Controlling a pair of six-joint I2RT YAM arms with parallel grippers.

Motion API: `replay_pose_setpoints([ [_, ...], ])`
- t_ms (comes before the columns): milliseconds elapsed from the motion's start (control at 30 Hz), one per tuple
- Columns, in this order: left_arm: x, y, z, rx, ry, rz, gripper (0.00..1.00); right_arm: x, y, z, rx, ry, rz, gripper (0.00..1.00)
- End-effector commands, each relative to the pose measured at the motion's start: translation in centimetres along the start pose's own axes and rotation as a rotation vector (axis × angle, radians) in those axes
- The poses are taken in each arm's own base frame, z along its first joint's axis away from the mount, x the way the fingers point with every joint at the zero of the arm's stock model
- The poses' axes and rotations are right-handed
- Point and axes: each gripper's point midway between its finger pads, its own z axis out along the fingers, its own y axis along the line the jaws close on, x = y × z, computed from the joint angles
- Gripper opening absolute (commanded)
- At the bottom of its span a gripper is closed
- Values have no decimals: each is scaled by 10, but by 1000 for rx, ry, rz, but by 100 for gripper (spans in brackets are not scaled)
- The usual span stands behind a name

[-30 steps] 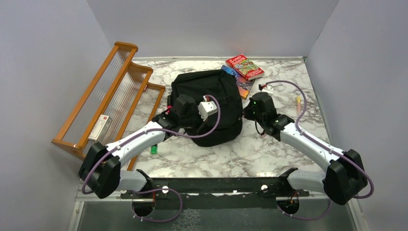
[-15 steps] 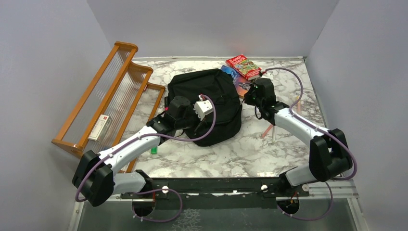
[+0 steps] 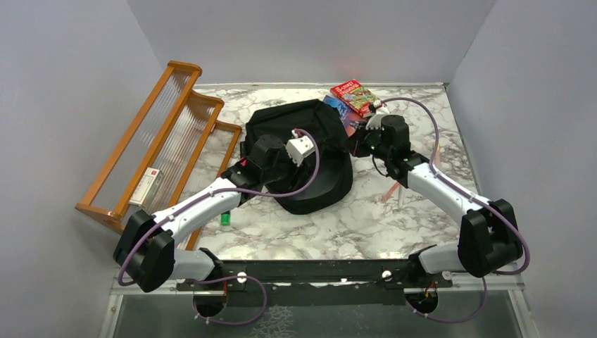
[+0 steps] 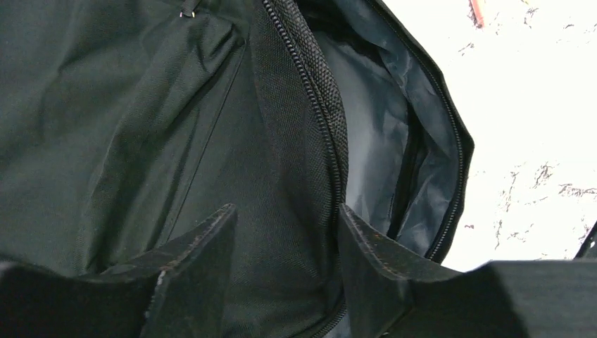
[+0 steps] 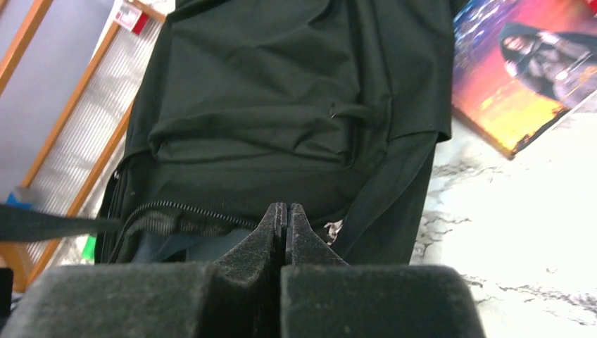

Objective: Pack the student bag
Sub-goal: Unzip the student bag at the center of the board.

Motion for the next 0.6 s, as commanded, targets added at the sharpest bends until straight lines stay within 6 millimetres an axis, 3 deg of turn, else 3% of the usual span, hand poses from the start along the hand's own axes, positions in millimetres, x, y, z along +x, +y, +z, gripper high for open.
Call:
replay_pose_setpoints([
  [0,-23,-3,9,23,-49,9,58,0,18,-8,-104,-5,6,0],
  [300,-51,-28,19,116,-105,-21,69,2,16,-9,-90,0,19,0],
  [567,-61,-21,25,76,-122,-47,82,7,16,-9,-94,10,31,0],
])
